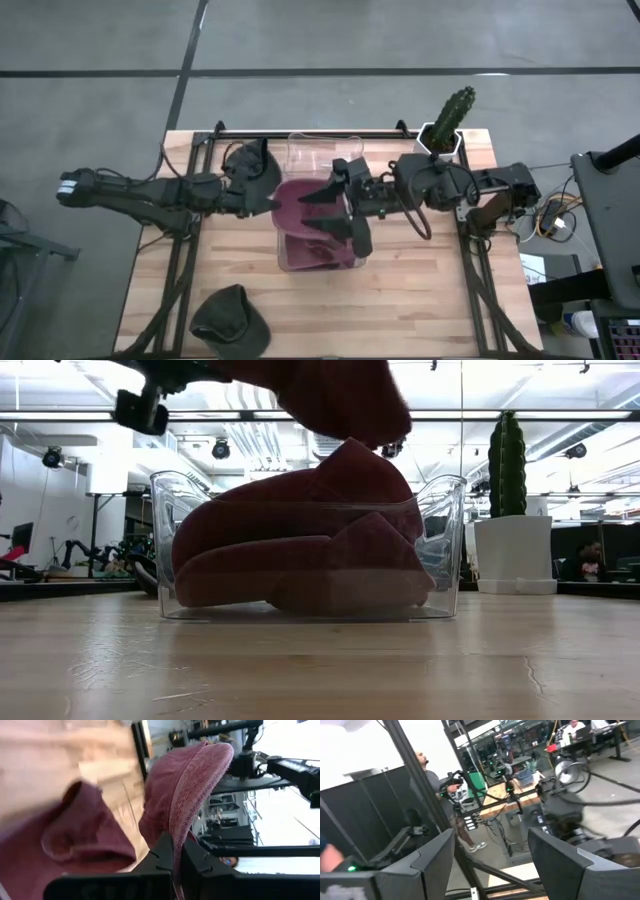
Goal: Pick & Place hat
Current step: Put the red cap into the bottom transparent bin
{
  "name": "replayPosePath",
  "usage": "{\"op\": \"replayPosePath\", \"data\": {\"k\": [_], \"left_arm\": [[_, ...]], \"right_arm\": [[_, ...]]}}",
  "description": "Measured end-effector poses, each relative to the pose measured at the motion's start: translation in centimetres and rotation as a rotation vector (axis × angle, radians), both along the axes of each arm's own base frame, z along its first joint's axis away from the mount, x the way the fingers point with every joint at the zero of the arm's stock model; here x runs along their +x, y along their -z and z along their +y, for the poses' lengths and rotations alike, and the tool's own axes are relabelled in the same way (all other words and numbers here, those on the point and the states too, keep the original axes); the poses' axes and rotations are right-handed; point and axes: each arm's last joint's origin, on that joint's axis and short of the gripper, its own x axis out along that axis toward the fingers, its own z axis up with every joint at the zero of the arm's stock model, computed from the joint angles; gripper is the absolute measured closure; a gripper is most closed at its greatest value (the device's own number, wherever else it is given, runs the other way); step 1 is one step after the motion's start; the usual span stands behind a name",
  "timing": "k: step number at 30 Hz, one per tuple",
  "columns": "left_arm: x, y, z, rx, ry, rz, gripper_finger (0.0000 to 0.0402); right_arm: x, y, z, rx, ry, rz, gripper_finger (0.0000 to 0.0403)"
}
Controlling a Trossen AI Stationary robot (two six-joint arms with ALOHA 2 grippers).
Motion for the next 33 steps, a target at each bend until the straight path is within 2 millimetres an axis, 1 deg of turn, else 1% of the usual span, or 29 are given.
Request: {"op": "replayPosePath", "data": {"k": [3,9,11,15,19,25,33], "left_arm": [[0.2,0.4,-1.0,-0.014,0.020,0.025,0.0396],[0.8,1.6,-2.8,0.021,-0.120,0.089,0.0396],[1.1,2.0,-3.5,0.032,-0.140,0.104,0.0396],[1.8,3.0,-4.8,0.010,-0.111,0.140,0.0396],[2.6,4.2,-5.9,0.030,-0.072,0.191,0.0396],[3.9,6.1,-6.6,0.060,-0.071,0.274,0.0396],[5.1,7.8,-7.1,0.053,-0.066,0.324,0.0380]], "right_arm": [[0.1,0.0,-0.2,-0.020,0.009,-0.001,0.0157],[0.1,0.1,-0.2,-0.045,0.010,-0.001,0.0160],[0.2,0.2,-0.2,-0.045,0.011,0.001,0.0161],[0.2,0.3,-0.2,-0.048,0.010,0.013,0.0159],[0.2,0.4,-0.2,-0.052,0.010,0.028,0.0160],[0.2,0.8,-0.2,-0.061,0.010,0.069,0.0163],[0.2,1.0,-0.2,-0.064,0.009,0.082,0.0162]]}}
